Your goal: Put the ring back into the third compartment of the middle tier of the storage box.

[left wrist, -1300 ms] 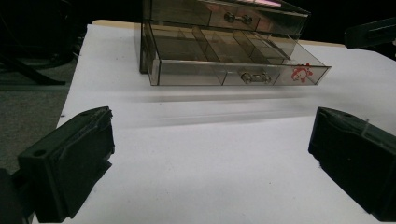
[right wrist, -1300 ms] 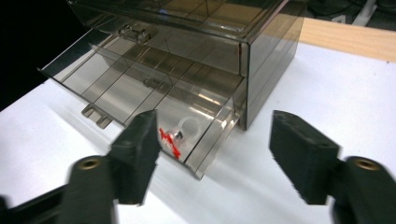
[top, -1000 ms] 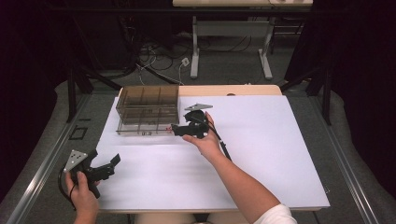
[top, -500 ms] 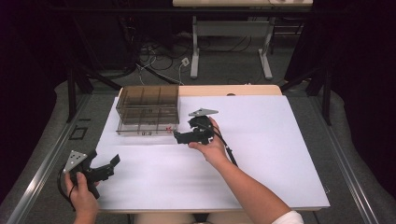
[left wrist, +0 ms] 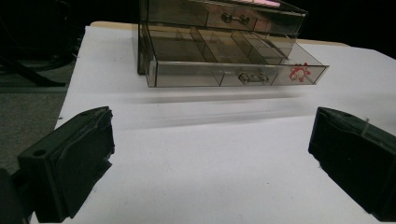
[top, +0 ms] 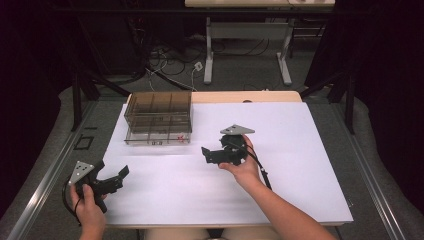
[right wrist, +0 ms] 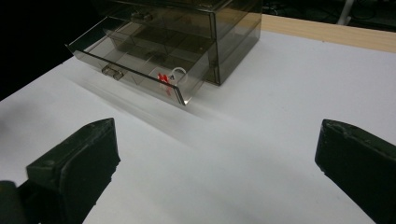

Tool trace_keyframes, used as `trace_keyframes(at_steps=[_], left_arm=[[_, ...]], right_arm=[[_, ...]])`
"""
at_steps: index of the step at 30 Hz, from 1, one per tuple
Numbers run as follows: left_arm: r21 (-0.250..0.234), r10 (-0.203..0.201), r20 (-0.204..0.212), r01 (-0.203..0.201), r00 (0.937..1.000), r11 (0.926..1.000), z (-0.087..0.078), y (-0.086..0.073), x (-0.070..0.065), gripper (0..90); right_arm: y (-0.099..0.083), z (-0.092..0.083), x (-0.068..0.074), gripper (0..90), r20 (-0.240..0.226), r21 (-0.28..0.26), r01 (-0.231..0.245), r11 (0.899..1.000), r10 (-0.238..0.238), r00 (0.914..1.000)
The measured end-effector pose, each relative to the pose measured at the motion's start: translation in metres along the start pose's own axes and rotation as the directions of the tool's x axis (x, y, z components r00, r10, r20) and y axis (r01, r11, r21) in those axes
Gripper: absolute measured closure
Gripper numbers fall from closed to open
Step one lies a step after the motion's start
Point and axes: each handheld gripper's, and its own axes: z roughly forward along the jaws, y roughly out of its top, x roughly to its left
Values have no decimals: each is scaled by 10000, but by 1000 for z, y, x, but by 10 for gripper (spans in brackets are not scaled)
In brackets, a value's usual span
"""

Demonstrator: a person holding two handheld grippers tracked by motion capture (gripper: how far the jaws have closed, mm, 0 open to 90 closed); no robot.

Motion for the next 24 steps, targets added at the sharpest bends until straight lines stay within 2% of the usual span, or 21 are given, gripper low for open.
trace_keyframes(at_steps=[6, 14, 16, 21, 24], left_arm=[[-11, 52, -25, -52, 10000, 10000, 0, 0, -1, 3], [-29, 44, -51, -44, 10000, 10000, 0, 0, -2, 3], [-22, 42, -40, -42, 10000, 10000, 0, 0, -3, 3], [-14, 38, -45, -38, 10000, 10000, 1, -1, -3, 3], [14, 51, -29, -51, 10000, 10000, 1, -1, -3, 3]], right_arm=[[-14, -20, -11, 0, 247, 36, -440, 9990, 439, 9987], [-34, -46, -24, 0, 728, -191, -681, 9975, 694, 9949], [-39, -51, -28, 0, 915, -196, -606, 9980, 621, 9939], [-51, -64, -39, 0, 1213, -299, -876, 9957, 906, 9885], [-59, -72, -45, 0, 1430, -277, -864, 9959, 895, 9857]])
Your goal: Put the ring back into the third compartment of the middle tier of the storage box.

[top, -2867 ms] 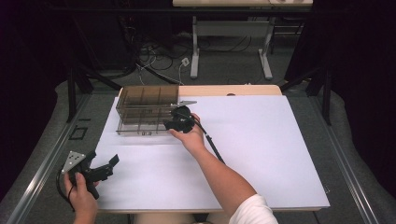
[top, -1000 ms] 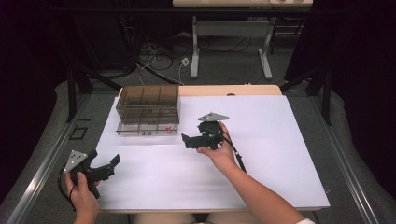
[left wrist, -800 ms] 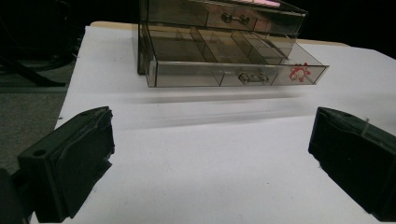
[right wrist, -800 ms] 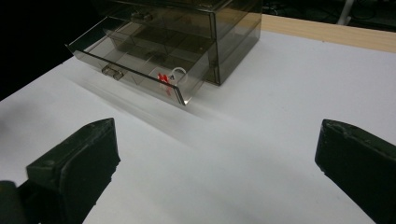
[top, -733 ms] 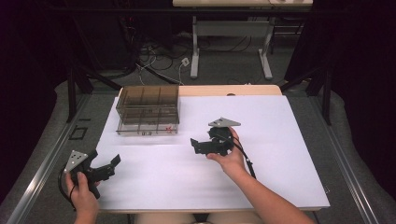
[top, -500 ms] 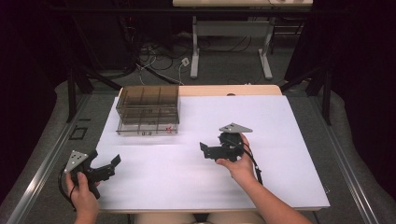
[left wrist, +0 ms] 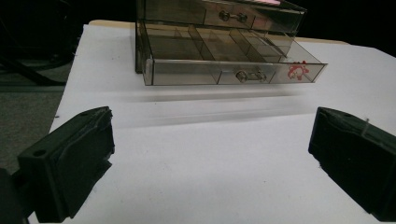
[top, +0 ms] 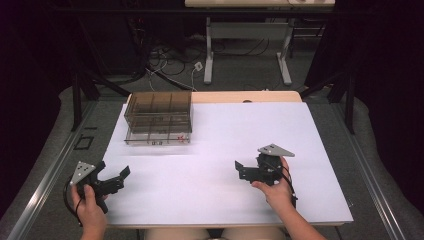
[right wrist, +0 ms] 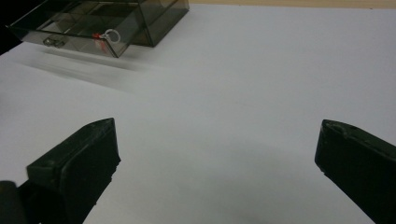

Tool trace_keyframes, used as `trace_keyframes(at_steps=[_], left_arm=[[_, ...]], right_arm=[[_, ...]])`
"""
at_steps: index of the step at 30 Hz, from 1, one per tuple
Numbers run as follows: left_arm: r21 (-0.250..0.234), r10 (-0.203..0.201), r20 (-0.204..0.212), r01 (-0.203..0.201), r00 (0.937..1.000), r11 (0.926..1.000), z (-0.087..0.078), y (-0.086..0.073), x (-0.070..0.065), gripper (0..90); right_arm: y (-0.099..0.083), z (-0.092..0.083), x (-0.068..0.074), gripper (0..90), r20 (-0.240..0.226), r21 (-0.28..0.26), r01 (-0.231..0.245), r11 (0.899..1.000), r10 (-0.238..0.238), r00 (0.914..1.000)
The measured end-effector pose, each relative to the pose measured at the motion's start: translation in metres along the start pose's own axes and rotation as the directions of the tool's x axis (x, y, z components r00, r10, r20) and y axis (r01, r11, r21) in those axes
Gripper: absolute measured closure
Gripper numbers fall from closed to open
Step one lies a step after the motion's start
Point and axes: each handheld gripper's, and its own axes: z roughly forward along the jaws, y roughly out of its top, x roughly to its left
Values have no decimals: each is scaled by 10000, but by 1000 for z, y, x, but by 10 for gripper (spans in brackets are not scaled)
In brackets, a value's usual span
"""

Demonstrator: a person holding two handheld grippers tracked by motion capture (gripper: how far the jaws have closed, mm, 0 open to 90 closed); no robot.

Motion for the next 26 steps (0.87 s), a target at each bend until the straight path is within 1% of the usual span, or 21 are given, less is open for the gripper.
trace_keyframes(at_steps=[1, 3, 6, 9, 10, 12, 13, 14, 16, 17, 18, 20, 22, 24, 26], left_arm=[[-4, -4, 14, 4, 10000, 10000, 0, 0, 0, 3], [22, -10, 30, 10, 10000, 10000, 0, 0, 0, 3], [61, 7, 4, -7, 10000, 10000, 1, 0, -1, 3], [52, 0, 14, 0, 10000, 10000, 2, -1, -2, 3], [52, -8, 21, 8, 10000, 10000, 2, -1, -2, 3], [64, -20, 15, 20, 10000, 10000, 2, -1, -2, 3], [64, 0, 14, 0, 10000, 10000, 2, -1, -2, 3], [71, 1, 18, -1, 10000, 10000, 2, -1, -2, 3], [73, 8, 29, -8, 10000, 10000, 2, -1, -2, 3], [74, 6, 28, -7, 10000, 10000, 2, -1, -3, 3], [83, 8, 33, -8, 10000, 10000, 2, -1, -2, 3], [108, -39, 50, 38, 10000, 9999, 3, -1, -2, 3], [151, -28, 19, 27, 10000, 9999, 3, -1, -2, 2], [185, 8, 35, -9, 10000, 9998, 3, -1, -2, 3], [193, 7, 54, -8, 10000, 9998, 4, -1, -2, 3]], right_arm=[[-2, -2, -3, 0, 92, -19, 25, 10000, -25, 10000], [-5, -7, -8, 0, 208, -26, -118, 9999, 119, 9997], [-10, -14, -16, 0, 509, -159, -156, 9998, 164, 9986], [-16, -19, -26, 0, 738, -108, -146, 9998, 154, 9972], [-18, -20, -28, 0, 770, -113, -294, 9995, 302, 9966], [-21, -23, -34, 0, 945, -45, -374, 9993, 377, 9948], [-22, -24, -35, 0, 1036, -11, -552, 9985, 550, 9931], [-23, -24, -39, 0, 1084, -28, -496, 9988, 496, 9929], [-24, -26, -42, 0, 1179, 72, -693, 9976, 680, 9907], [-25, -26, -44, 0, 1286, 2, -573, 9984, 568, 9901], [-26, -27, -45, 0, 1323, 26, -662, 9978, 653, 9891], [-28, -31, -48, 0, 1402, 47, -627, 9980, 614, 9882], [-30, -33, -51, 0, 1496, -110, -636, 9979, 646, 9866], [-32, -34, -53, 0, 1615, -168, -807, 9966, 824, 9834], [-33, -35, -57, 0, 1806, -134, -796, 9967, 807, 9802]])
